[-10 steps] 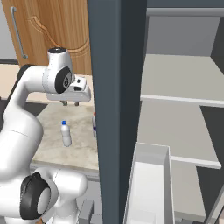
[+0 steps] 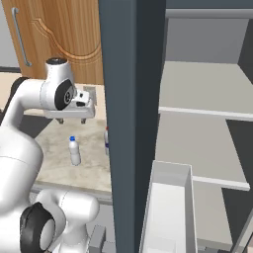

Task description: Take the bottled waters from the counter and place them in the freezer to freeze. Close the freezer door after placing the bottles.

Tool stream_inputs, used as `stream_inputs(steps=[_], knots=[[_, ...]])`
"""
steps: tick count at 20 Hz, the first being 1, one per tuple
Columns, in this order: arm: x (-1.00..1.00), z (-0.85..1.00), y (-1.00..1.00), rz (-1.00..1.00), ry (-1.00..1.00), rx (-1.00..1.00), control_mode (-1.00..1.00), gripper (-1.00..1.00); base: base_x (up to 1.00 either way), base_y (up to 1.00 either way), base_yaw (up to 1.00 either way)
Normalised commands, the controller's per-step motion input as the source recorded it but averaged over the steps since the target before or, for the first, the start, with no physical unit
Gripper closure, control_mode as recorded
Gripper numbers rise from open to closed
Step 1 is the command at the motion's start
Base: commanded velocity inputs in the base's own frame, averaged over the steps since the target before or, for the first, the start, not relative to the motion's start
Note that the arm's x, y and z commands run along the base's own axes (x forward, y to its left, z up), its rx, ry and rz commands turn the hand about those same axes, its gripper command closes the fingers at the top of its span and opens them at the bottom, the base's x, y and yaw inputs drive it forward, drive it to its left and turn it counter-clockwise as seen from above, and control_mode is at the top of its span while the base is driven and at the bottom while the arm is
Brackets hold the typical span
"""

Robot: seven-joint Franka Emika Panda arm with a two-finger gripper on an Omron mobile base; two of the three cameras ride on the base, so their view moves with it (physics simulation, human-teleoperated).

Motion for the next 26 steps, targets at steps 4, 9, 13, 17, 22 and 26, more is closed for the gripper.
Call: stream_inputs(steps=[4,9,13,17,22,26], knots=[[-0.13,-0.01,0.17,0.07,-0.06,0.00,-1.00,-1.00,0.00,0.00,0.00],[-0.14,-0.27,0.04,0.10,-0.03,0.01,-1.00,-1.00,0.00,0.00,0.00],[0.00,-0.50,0.00,0.20,0.00,0.11,-1.00,-1.00,0.00,0.00,0.00],[0.00,-0.42,0.00,0.23,-0.06,0.14,-1.00,-1.00,0.00,0.00,0.00],[0.00,-0.42,0.00,0.28,-0.09,0.07,-1.00,-1.00,0.00,0.00,0.00],[0.00,-0.41,0.00,0.25,-0.14,0.00,-1.00,-1.00,0.00,0.00,0.00]])
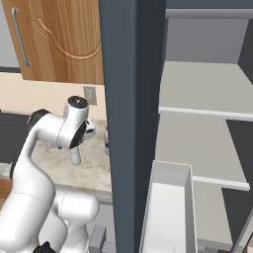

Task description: Take the bottled waters from the counter and place them in the freezer to freeze. Close the freezer door after placing the bottles.

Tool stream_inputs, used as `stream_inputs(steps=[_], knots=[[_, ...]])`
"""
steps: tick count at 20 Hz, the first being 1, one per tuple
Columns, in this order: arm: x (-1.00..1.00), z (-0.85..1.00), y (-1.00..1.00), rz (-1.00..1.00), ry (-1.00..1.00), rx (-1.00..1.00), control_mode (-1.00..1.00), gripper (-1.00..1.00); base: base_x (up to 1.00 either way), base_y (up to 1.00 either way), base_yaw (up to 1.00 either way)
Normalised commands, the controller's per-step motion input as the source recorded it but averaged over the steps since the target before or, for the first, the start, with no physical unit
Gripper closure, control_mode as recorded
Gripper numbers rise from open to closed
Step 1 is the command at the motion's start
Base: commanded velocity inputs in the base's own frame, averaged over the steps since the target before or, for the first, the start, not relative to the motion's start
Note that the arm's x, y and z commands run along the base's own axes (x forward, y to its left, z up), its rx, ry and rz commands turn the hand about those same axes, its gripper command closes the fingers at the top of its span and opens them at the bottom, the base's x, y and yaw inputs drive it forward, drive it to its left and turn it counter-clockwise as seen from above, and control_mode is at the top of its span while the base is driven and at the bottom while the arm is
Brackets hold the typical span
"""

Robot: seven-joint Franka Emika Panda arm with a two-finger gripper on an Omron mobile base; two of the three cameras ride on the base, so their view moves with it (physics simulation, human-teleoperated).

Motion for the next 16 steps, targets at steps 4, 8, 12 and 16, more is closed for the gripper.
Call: stream_inputs(steps=[4,8,12,16], knots=[[0.04,-0.22,-0.01,0.16,-0.15,0.00,-1.00,-1.00,0.00,0.00,0.00],[0.10,-0.18,0.00,0.03,-0.14,0.00,-1.00,-1.00,0.00,0.00,0.00],[0.10,-0.26,-0.01,0.12,-0.06,0.06,-1.00,-1.00,0.00,0.00,0.00],[0.19,-0.32,-0.08,0.19,-0.03,0.11,-1.00,-1.00,0.00,0.00,0.00]])
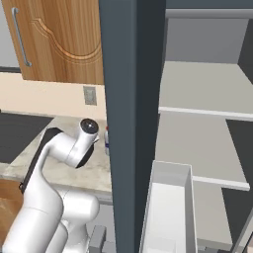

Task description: Take the bottled waters from the counter and place them in the freezer to freeze. Close the freezer door after placing the bottles.

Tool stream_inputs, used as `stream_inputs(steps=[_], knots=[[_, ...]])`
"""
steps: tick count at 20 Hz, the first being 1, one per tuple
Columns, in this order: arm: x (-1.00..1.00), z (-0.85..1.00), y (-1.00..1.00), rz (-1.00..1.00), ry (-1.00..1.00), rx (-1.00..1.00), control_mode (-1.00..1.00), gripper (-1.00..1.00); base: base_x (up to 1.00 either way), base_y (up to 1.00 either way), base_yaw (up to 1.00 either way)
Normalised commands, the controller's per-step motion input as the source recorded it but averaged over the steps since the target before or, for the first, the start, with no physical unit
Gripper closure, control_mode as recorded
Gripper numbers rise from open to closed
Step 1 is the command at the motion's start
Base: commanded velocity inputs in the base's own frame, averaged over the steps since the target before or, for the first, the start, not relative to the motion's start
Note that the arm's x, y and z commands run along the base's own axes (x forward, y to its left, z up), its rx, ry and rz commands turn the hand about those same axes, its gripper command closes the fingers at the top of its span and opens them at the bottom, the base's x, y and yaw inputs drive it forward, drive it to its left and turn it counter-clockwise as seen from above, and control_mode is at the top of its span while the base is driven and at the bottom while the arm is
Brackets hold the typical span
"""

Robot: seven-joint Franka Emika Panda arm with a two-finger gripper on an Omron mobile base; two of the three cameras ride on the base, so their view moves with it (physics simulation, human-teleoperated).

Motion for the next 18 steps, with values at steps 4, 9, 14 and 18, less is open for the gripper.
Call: stream_inputs(steps=[4,9,14,18], knots=[[0.34,-0.23,-0.01,0.22,0.00,0.13,-1.00,-1.00,0.00,0.00,0.00],[0.33,-0.14,0.00,0.20,-0.07,0.03,-1.00,-1.00,0.00,0.00,0.00],[0.20,-0.03,0.00,0.17,-0.06,0.00,-1.00,-1.00,0.00,0.00,0.00],[0.13,-0.06,0.00,0.14,-0.01,0.01,-1.00,-1.00,0.00,0.00,0.00]])
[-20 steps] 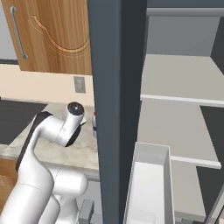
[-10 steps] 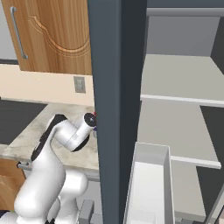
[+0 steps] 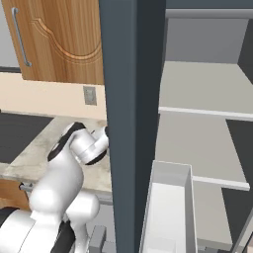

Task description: Take the bottled waters from the counter and place them in the freezer to freeze. Close the freezer door after placing the bottles.

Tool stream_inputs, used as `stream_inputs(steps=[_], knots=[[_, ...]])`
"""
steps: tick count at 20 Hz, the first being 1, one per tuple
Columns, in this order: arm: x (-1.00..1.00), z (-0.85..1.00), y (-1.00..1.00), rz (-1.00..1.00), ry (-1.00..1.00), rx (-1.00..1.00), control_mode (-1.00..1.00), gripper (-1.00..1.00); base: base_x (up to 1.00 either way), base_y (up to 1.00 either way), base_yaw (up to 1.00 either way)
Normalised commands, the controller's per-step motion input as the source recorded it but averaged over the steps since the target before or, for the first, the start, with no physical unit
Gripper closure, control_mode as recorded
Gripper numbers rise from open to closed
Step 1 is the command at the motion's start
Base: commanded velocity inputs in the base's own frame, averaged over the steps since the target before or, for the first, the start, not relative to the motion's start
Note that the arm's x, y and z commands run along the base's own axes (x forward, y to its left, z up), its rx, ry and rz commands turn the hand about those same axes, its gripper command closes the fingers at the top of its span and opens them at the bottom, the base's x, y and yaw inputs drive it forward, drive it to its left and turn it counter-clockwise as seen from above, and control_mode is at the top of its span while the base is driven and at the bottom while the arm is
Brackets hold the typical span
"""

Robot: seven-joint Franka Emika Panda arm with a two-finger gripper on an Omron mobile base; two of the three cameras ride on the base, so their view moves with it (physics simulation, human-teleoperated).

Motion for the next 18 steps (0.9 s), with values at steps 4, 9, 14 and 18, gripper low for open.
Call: stream_inputs(steps=[4,9,14,18], knots=[[0.31,-0.04,0.01,0.08,0.00,0.05,-1.00,-1.00,0.00,0.00,0.00],[0.22,-0.12,0.22,0.00,0.00,0.06,-1.00,-1.00,0.00,0.00,0.00],[0.12,-0.23,0.10,0.00,0.00,0.05,-1.00,-1.00,0.00,0.00,0.00],[0.04,-0.19,-0.01,0.00,0.00,0.02,-1.00,-1.00,0.00,0.00,0.00]])
